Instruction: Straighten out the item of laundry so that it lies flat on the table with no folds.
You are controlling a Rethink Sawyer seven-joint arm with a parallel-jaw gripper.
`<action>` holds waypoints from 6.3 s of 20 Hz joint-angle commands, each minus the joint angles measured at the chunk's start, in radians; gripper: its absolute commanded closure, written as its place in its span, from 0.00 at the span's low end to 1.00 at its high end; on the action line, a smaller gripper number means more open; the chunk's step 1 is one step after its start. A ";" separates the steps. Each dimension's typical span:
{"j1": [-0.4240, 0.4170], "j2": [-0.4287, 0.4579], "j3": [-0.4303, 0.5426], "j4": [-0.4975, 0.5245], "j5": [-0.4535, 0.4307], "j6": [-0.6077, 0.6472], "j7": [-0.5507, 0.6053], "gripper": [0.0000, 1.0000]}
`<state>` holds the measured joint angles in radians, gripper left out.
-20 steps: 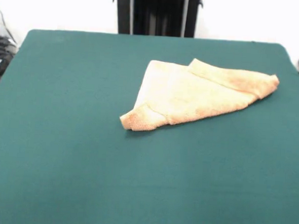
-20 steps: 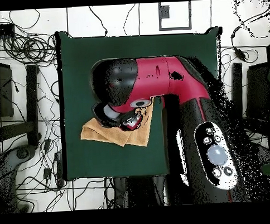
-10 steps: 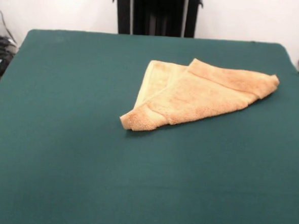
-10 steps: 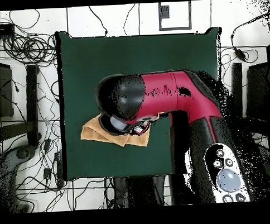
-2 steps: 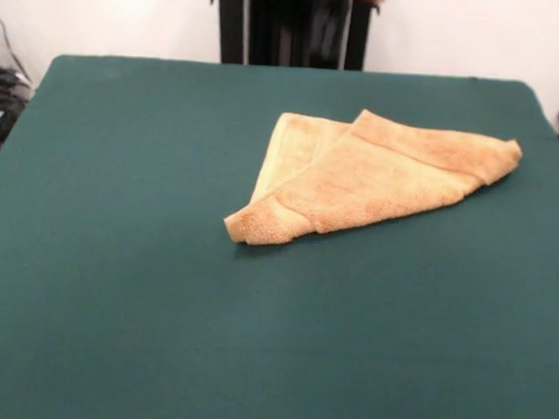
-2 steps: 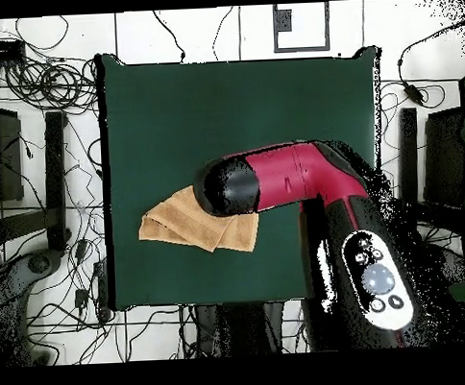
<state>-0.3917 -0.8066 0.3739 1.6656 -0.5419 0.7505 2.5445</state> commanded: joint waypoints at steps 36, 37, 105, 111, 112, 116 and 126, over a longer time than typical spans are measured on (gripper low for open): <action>0.304 0.489 -0.340 0.130 0.052 -0.636 0.160 1.00; 0.296 0.496 -0.340 0.125 0.054 -0.638 0.143 1.00; 0.475 0.509 -0.557 0.257 0.162 -1.015 0.128 1.00; 0.452 0.472 -0.540 0.268 0.166 -0.955 0.088 1.00; 0.458 0.472 -0.545 0.268 0.169 -0.957 0.088 1.00; 0.462 0.468 -0.546 0.265 0.160 -0.938 0.074 0.00; 0.468 0.466 -0.551 0.265 0.162 -0.941 0.075 0.00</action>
<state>0.0593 -0.4081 -0.2020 1.9709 -0.4453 -0.2684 2.5472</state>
